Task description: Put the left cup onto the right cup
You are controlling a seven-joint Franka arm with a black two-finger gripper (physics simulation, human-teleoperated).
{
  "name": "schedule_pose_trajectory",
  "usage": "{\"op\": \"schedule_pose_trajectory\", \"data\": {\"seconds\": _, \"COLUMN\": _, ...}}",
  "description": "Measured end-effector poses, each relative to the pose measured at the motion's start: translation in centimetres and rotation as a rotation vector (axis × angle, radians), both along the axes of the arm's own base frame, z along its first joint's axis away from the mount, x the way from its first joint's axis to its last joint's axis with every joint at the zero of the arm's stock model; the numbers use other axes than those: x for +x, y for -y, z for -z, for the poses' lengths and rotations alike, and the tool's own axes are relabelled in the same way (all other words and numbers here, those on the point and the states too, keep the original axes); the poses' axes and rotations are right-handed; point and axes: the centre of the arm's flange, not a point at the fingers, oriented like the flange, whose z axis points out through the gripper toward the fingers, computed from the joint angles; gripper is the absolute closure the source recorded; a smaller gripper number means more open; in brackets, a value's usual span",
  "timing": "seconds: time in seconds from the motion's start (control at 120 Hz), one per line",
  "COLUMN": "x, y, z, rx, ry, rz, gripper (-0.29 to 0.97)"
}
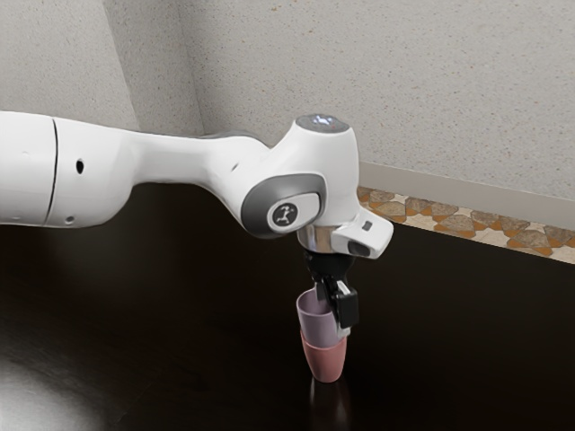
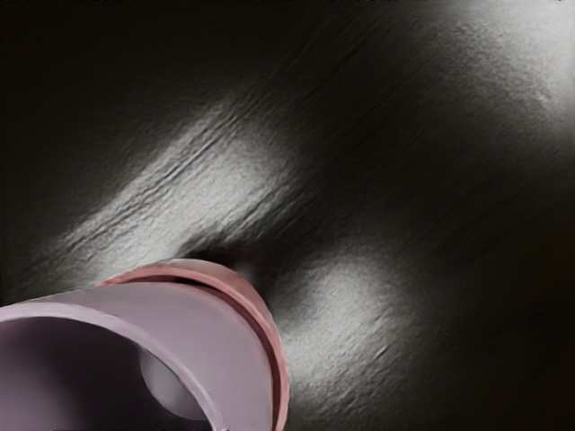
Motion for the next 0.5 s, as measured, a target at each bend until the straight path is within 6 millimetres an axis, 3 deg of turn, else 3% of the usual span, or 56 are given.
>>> {"op": "schedule_pose_trajectory", "data": {"seconds": 0.5, "x": -0.8, "y": -0.4, "z": -3.6, "rx": -0.013, "ry": 0.043, "rz": -0.003, "gripper": 0.0}}
